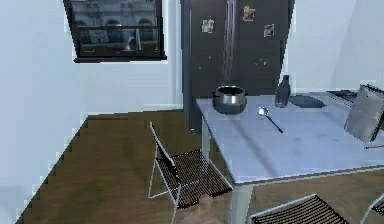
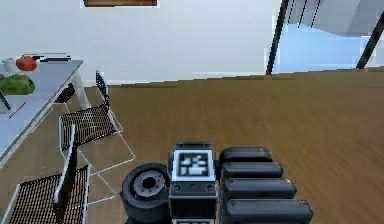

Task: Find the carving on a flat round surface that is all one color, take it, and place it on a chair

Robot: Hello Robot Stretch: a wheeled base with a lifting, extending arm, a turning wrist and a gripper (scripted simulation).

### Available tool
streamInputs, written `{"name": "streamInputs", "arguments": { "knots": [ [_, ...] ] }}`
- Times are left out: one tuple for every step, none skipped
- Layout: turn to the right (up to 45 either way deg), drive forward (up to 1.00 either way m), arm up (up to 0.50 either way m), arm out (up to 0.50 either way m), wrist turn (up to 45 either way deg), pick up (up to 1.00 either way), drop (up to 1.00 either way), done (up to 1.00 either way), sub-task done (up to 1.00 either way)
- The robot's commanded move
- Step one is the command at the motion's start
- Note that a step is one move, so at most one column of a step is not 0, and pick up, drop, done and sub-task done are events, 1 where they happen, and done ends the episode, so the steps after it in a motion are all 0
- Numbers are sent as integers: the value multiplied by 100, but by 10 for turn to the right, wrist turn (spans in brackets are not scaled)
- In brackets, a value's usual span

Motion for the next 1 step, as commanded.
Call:
{"name": "streamInputs", "arguments": {
  "knots": [
    [-270,0,0,0,0,0,0,0,0]
  ]
}}
